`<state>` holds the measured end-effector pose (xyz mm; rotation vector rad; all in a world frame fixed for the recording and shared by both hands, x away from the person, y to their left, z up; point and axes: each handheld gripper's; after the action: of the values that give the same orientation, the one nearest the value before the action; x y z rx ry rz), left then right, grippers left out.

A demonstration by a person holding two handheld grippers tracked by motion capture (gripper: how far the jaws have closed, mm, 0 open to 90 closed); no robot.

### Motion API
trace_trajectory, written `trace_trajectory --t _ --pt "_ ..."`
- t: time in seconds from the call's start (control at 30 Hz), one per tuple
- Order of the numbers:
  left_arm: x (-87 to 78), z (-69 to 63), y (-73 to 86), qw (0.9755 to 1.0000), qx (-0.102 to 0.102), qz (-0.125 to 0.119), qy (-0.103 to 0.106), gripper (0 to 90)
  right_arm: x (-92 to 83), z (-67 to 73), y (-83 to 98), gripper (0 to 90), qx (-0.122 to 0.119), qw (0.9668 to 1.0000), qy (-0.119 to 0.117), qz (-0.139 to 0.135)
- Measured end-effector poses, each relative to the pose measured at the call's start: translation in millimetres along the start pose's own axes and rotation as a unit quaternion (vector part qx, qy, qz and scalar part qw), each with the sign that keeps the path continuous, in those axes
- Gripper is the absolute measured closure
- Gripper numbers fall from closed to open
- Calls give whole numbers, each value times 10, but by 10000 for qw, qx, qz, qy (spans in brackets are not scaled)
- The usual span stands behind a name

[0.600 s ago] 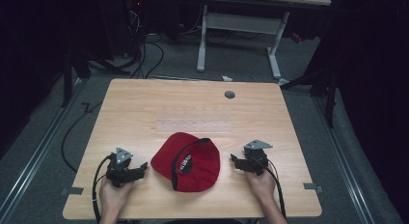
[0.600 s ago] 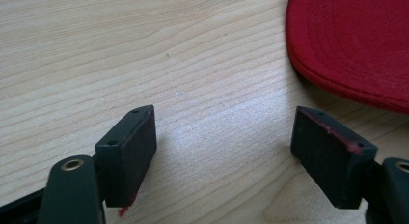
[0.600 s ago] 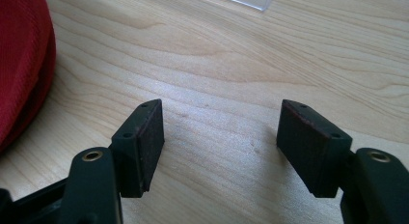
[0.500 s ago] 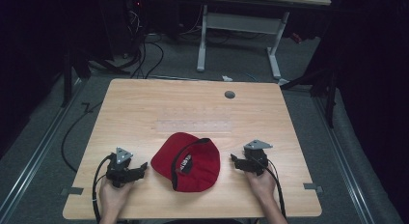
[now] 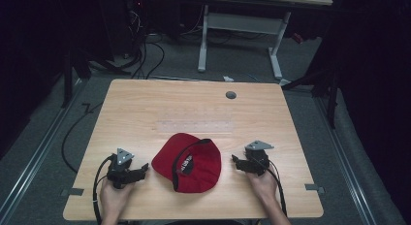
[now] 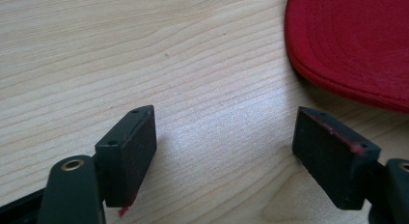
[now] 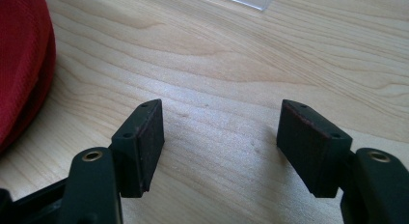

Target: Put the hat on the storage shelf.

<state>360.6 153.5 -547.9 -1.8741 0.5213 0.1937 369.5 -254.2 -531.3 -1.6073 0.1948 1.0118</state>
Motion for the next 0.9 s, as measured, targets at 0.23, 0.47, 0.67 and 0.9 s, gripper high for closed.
trace_trajectory --t 0.23,0.47,0.67,0.9 --pt "-1 -3 0 10000 -8 7 6 235 -12 6 10 357 -18 10000 -54 -12" --pt "-1 -2 0 10000 -7 10 10 234 -52 36 26 364 -33 9999 -105 -88" --pt "-2 -3 0 10000 -3 14 10 233 -154 48 -13 369 109 9988 -348 -338" --pt "-1 -3 0 10000 -8 12 8 233 -223 96 -88 356 43 9978 -549 -359"
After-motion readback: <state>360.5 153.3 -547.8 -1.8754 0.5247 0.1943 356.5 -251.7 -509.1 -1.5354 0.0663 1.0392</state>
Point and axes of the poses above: each handheld gripper's, and its own axes: x roughly forward along the jaws, y roughly out of its underside, z roughly to its left, and after that the axes turned 5 degrees about -y, right-handed
